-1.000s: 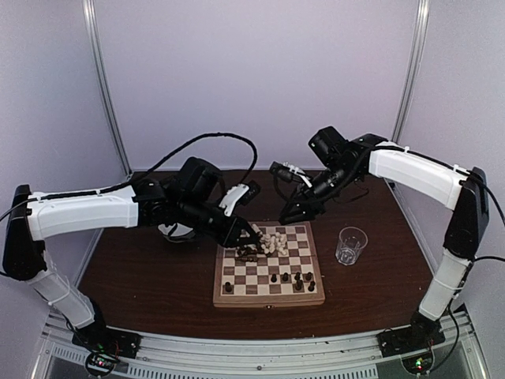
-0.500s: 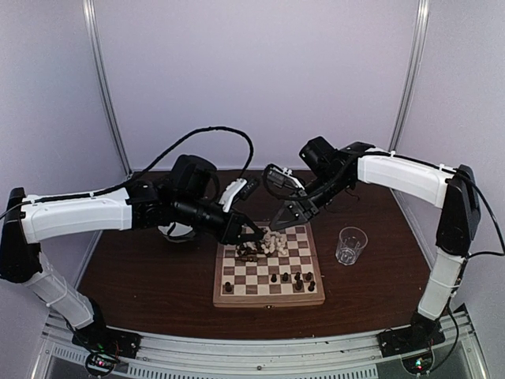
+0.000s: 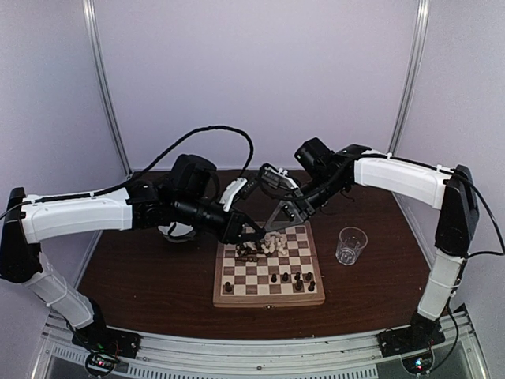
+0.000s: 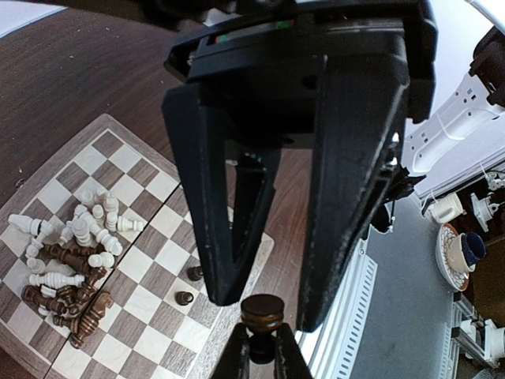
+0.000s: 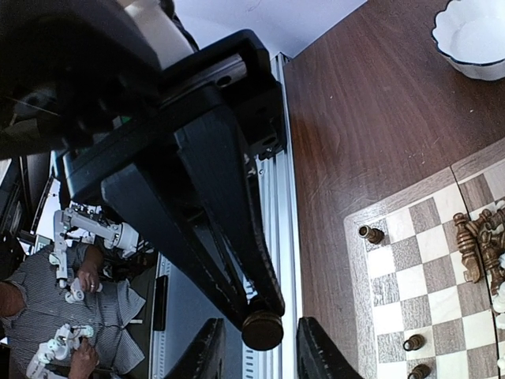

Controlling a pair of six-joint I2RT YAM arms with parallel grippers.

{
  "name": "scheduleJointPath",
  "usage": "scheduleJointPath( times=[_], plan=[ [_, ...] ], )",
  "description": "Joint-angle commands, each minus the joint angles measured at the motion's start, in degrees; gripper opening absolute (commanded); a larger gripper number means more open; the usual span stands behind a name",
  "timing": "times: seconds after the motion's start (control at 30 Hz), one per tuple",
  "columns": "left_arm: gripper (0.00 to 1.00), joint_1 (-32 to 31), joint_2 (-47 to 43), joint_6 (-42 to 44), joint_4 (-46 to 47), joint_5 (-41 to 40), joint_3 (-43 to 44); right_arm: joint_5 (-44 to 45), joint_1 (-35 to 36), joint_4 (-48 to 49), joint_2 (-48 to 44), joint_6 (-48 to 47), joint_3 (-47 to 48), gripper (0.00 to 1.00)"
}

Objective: Set up the chess pieces on the board
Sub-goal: Adjust the pawn.

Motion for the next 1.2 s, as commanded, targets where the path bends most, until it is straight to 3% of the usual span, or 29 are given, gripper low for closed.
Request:
scheduleJointPath(
  times=[0.0,0.27,0.4,0.47,0.6,0.73,0.87,1.17],
  plan=[
    [0.08,0.1,0.1,-0.4,3.1,0.8,-0.6,-1.8,0.6,1.0,0.9,0.5,-0.4,0.29],
    [0.08,0.2,0.1,-0.5,3.6,0.8,-1.1,-2.4,0.6,2.3,1.2,1.6,-0.8,0.17],
    [0.30,0.2,-1.3,-0.8,4.7,-2.3,-2.6,-3.7,0.4,6.2,1.0,5.0,-2.2,0.11],
    [0.39,0.1,-3.0,-1.3,7.6,-5.1,-5.0,-5.8,-0.3,11.5,0.6,11.2,-3.8,0.11],
    [0.45,-0.3,-7.6,-6.4,27.4,-12.7,-16.1,-9.7,-1.1,26.6,-0.4,24.2,-8.6,0.11],
    [0.45,-1.0,-8.4,-9.9,47.7,-16.4,-24.6,-10.9,-1.2,37.5,-1.0,33.1,-11.5,0.11],
    [0.44,-1.8,-6.6,-10.6,57.6,-16.0,-27.8,-10.8,-1.6,39.0,-1.5,34.5,-12.1,0.11],
    [0.29,-1.8,-3.2,-13.9,60.4,-13.2,-27.6,-10.8,-2.5,43.3,-2.1,37.7,-13.5,0.11]
  ],
)
